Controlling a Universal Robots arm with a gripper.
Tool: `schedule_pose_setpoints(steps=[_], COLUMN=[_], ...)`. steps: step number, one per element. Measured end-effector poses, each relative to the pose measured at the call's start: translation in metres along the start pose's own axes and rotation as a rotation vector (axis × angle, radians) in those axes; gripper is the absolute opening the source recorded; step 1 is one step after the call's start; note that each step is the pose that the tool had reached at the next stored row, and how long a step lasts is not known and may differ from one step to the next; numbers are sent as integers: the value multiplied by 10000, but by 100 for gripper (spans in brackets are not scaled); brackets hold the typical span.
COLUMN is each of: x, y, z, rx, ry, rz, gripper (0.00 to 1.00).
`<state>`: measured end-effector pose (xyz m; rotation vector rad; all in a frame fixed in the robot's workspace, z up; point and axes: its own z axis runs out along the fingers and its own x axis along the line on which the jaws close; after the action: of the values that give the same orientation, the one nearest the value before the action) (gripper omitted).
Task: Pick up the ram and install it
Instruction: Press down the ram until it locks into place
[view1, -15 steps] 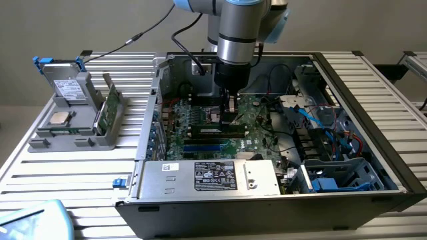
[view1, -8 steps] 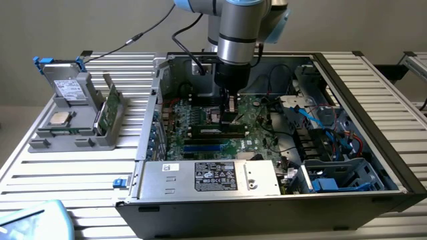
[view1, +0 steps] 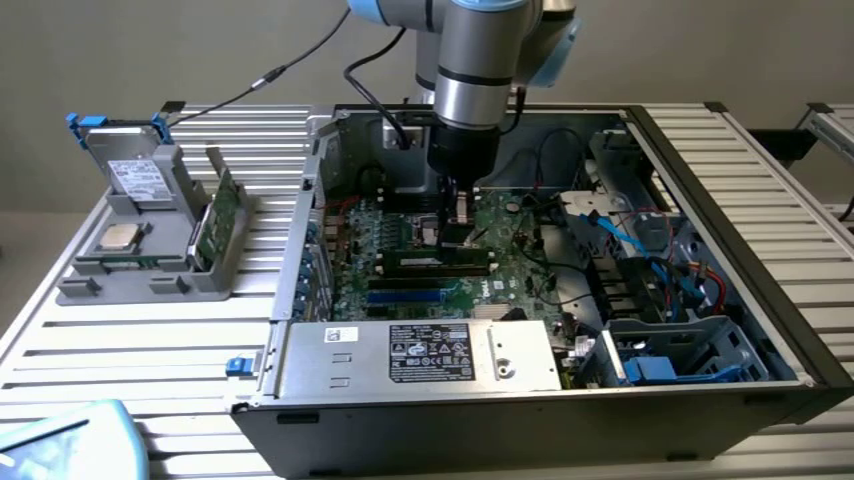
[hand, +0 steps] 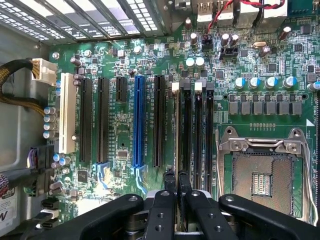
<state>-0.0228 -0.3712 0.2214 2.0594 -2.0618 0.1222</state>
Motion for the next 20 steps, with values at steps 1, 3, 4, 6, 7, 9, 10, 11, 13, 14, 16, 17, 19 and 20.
schedule_pose_setpoints(steps=[1, 3, 4, 6, 7, 9, 10, 11, 13, 14, 16, 17, 19, 20], x=[-1, -3, -3, -4, -4, -5, -5, -5, -5, -5, -6, -6, -6, -6], y=[0, -1, -1, -1, -1, -2, -2, -2, -2, -2, -2, -2, -2, -2], z=[3, 11, 13, 17, 18, 21, 22, 23, 23, 24, 24, 24, 24, 25], rx=[-14, -41, -57, -78, -87, -99, -107, -115, -123, -124, -124, -124, -123, -123], ry=[0, -3, -1, 0, 2, 3, 3, 3, 5, 5, 5, 4, 5, 4], rz=[-3, -11, -14, -18, -20, -25, -30, -36, -50, -54, -56, -56, -56, -56], gripper=[14, 14, 14, 14, 14, 14, 14, 14, 14, 14, 14, 14, 14, 14])
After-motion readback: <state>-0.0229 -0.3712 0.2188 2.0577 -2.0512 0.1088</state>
